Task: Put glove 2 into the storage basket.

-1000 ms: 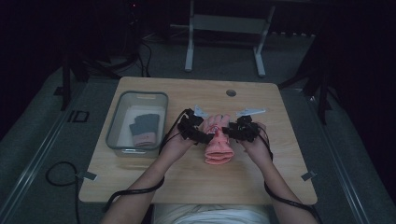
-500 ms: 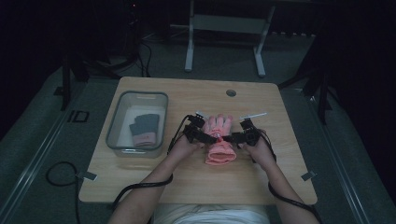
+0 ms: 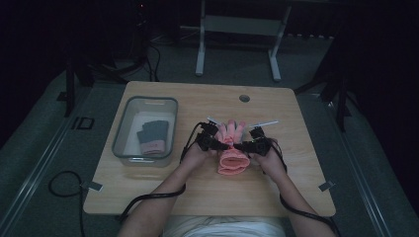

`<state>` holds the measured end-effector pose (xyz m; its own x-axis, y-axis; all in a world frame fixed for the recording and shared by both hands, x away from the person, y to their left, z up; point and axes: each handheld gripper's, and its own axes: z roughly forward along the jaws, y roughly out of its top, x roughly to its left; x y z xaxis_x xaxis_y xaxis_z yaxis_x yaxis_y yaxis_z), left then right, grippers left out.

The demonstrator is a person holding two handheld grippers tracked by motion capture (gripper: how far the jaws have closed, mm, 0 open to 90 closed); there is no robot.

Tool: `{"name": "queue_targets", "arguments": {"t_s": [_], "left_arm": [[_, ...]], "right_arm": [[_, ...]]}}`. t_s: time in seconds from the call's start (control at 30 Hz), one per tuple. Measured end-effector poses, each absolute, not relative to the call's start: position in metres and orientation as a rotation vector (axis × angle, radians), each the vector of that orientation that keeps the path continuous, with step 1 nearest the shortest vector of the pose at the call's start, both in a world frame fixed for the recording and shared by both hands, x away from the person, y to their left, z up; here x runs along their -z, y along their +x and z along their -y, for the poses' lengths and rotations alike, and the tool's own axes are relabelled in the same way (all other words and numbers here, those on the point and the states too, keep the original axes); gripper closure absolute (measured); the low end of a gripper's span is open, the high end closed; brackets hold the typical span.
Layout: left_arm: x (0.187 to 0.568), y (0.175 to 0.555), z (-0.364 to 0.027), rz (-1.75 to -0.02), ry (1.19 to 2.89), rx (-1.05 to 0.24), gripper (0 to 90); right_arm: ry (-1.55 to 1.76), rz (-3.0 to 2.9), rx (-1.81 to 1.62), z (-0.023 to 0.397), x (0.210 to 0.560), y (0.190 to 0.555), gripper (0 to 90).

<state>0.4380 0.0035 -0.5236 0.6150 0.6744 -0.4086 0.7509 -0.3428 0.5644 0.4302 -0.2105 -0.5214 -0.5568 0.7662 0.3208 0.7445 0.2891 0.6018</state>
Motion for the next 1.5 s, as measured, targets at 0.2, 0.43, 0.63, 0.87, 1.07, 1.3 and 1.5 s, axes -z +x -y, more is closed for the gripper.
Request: {"name": "queue_targets", "arguments": {"t_s": [0.2,0.43,0.63,0.87,1.07,1.3,1.5], "left_arm": [[0.508,0.434,-0.009,-1.092,2.083,0.112,74.6],[0.478,0.430,-0.021,-1.054,2.084,0.065,75.1],[0.455,0.427,-0.030,-1.032,2.086,0.022,75.2],[0.430,0.425,-0.044,-1.021,2.061,-0.016,75.2],[0.411,0.422,-0.059,-1.029,2.052,-0.051,75.2],[0.393,0.420,-0.080,-1.051,2.041,-0.097,75.2],[0.378,0.417,-0.100,-1.069,2.023,-0.132,75.2]], "right_arm": [[1.461,-2.464,-1.187,0.208,0.511,0.425,68.1],[1.394,-2.429,-1.223,0.197,0.485,0.420,69.0],[1.366,-2.404,-1.267,0.189,0.466,0.418,69.1],[1.322,-2.371,-1.309,0.178,0.441,0.417,69.3],[1.284,-2.365,-1.351,0.166,0.424,0.419,69.3],[1.226,-2.373,-1.373,0.144,0.407,0.424,69.3],[1.187,-2.377,-1.410,0.125,0.395,0.427,69.3]]}}
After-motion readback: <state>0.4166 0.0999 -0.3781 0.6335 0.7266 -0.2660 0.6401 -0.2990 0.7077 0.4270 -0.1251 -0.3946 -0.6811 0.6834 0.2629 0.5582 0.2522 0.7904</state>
